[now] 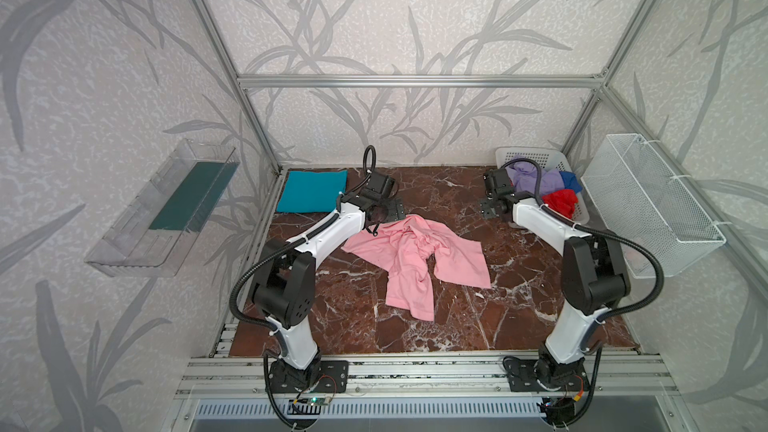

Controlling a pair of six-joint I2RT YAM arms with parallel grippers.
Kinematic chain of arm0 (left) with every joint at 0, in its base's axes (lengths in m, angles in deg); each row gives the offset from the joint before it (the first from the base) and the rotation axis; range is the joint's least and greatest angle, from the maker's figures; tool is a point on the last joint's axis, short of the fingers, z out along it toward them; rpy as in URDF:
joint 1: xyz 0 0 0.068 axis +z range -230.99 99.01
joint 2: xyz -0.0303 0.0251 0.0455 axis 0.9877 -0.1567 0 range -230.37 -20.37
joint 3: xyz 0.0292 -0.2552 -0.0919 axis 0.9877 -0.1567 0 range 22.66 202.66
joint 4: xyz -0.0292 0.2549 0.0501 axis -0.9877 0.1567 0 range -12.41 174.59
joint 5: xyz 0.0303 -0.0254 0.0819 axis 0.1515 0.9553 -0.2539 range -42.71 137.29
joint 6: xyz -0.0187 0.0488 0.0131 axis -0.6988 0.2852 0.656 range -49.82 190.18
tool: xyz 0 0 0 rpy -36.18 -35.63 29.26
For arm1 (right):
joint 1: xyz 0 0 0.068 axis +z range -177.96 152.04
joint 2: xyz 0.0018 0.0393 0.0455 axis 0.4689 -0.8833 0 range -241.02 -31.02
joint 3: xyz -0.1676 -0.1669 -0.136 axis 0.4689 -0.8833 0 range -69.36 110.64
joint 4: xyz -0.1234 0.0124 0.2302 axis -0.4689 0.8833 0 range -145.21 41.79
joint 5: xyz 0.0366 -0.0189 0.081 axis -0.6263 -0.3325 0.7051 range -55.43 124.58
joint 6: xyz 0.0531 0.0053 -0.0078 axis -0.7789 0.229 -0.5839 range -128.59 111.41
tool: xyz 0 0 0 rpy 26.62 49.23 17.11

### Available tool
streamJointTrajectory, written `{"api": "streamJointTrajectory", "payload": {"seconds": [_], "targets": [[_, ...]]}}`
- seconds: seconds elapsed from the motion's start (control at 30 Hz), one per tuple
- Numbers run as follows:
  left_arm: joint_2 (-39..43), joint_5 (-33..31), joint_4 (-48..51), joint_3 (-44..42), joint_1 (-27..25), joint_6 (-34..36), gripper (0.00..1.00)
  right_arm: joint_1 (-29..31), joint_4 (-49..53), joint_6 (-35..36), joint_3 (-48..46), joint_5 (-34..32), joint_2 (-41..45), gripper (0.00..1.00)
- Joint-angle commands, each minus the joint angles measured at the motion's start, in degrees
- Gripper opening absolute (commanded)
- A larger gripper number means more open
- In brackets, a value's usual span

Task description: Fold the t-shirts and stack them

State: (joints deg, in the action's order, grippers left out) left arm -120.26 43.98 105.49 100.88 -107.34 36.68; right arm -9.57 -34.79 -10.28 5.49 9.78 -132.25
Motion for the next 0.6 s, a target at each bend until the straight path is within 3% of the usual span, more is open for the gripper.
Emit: {"api": "streamJointTrajectory", "payload": {"seconds": [0.0,0.13,0.17,0.2,0.27,0.3,0.4,0.57], "targets": [[4.1,-2.0,2.2,-3.3,-0.5,-0.2,0.98,6.3,-2.2,-1.4,-3.7,-4.7,6.6,0.76],[5.7,-2.0,1.8,-6.3,-0.5,-0.8,0.97,8.5,-1.4,-3.7,-6.6,-4.6,9.7,0.76],[6.0,-2.0,1.6,-6.8,-0.5,-0.9,0.97,8.1,-1.1,-3.4,-6.7,-4.8,9.4,0.72],[6.3,-1.9,1.5,-7.2,-0.5,-0.8,0.97,7.6,-0.3,-2.9,-6.7,-4.5,8.8,0.66],[6.6,-2.1,1.2,-7.7,-0.5,-0.5,0.97,5.8,0.9,-2.4,-6.3,-3.2,7.5,0.4],[6.6,-2.4,1.3,-7.7,-0.5,-0.3,0.97,4.8,0.8,-2.5,-6.4,-2.6,6.8,0.34],[6.0,-2.9,1.3,-7.4,-0.5,0.5,0.97,0.9,2.2,-2.3,-5.1,-1.2,3.0,0.34],[3.1,-2.8,1.7,-5.7,-0.4,1.4,0.97,-3.6,3.5,-1.0,-1.9,-1.1,-4.1,0.42]]}}
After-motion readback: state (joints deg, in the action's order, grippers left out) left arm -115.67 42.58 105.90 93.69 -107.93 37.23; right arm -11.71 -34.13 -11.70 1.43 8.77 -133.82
